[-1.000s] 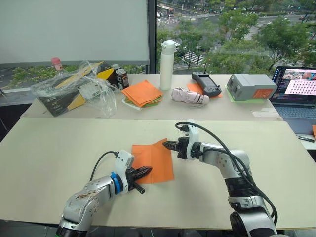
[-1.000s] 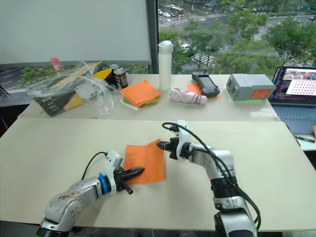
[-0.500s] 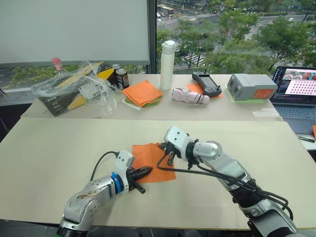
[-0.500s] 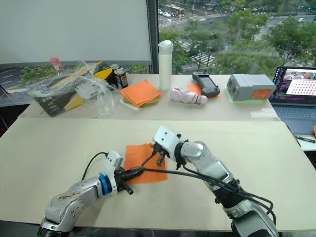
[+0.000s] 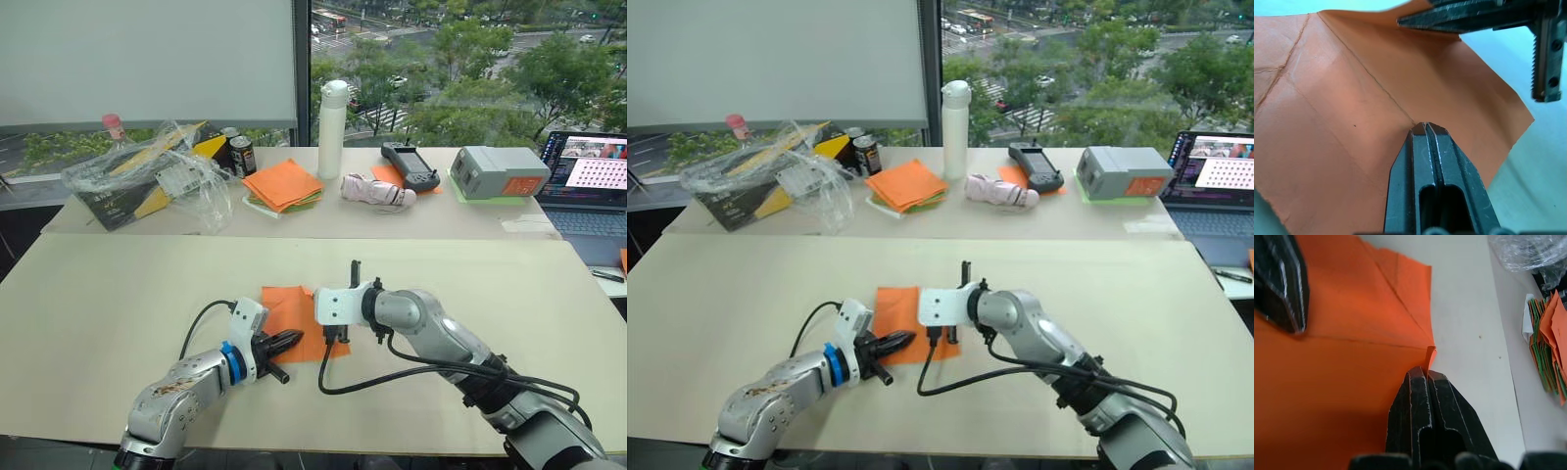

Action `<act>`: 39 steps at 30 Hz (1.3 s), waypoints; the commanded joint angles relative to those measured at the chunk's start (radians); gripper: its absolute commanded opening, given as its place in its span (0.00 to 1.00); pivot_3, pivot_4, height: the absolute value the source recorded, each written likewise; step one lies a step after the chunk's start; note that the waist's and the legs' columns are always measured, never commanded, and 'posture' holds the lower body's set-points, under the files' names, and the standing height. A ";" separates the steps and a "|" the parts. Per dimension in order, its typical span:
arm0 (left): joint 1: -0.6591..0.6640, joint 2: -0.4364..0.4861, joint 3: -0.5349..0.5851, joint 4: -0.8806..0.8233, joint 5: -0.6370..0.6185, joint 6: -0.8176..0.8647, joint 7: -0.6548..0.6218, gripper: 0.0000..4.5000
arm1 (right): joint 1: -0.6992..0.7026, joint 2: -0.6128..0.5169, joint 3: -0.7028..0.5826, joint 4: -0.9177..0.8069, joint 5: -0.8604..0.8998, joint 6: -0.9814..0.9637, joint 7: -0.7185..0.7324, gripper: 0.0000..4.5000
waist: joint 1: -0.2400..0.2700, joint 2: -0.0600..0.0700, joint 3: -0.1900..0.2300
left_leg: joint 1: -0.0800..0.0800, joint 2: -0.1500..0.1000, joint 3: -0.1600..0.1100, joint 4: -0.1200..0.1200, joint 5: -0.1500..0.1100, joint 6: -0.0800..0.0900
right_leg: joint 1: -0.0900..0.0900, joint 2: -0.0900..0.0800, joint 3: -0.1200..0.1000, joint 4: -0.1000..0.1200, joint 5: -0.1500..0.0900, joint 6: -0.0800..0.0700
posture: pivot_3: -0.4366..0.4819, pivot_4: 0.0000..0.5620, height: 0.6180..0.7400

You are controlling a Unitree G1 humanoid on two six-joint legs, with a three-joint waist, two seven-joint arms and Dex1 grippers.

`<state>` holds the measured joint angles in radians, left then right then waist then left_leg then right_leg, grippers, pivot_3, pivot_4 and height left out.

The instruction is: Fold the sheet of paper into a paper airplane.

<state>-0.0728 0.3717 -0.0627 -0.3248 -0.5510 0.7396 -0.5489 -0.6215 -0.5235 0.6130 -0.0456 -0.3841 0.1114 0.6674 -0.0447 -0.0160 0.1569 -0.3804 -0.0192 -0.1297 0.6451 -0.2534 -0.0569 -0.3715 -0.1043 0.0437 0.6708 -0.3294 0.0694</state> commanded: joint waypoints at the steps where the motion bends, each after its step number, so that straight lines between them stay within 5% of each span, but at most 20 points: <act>1: 0.002 -0.003 0.019 -0.022 -0.005 -0.005 0.009 0.00 | -0.018 -0.011 -0.004 -0.004 -0.049 -0.091 0.010 0.00 | 0.000 0.000 0.000 | 0.000 0.000 0.000 0.000 0.000 0.000 | 0.000 0.000 0.000 0.000 0.000 0.000 | 0.48 0.27 1.00; 19: -0.252 -0.082 0.179 0.084 -0.112 0.107 0.118 0.00 | 0.010 0.014 -0.022 0.047 -0.125 -0.187 0.065 0.00 | 0.001 -0.001 0.000 | 0.000 0.000 0.000 0.001 0.003 -0.005 | 0.000 0.000 0.000 0.000 0.000 0.000 | 0.48 0.27 1.00; 39: -0.331 -0.097 0.032 0.303 0.091 0.043 0.115 0.00 | 0.034 0.041 -0.052 0.031 -0.148 -0.169 0.070 0.00 | 0.000 -0.001 0.000 | 0.000 0.000 0.000 0.001 0.007 -0.012 | 0.000 0.000 0.000 0.000 0.000 0.000 | 0.48 0.27 1.00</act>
<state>-0.3967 0.2784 -0.0219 -0.0282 -0.4755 0.7987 -0.4312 -0.5872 -0.4854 0.5808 0.0164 -0.5301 -0.0577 0.7365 -0.0449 -0.0167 0.1566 -0.3808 -0.0196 -0.1299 0.6458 -0.2468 -0.0685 -0.3711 -0.1044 0.0433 0.6710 -0.3293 0.0694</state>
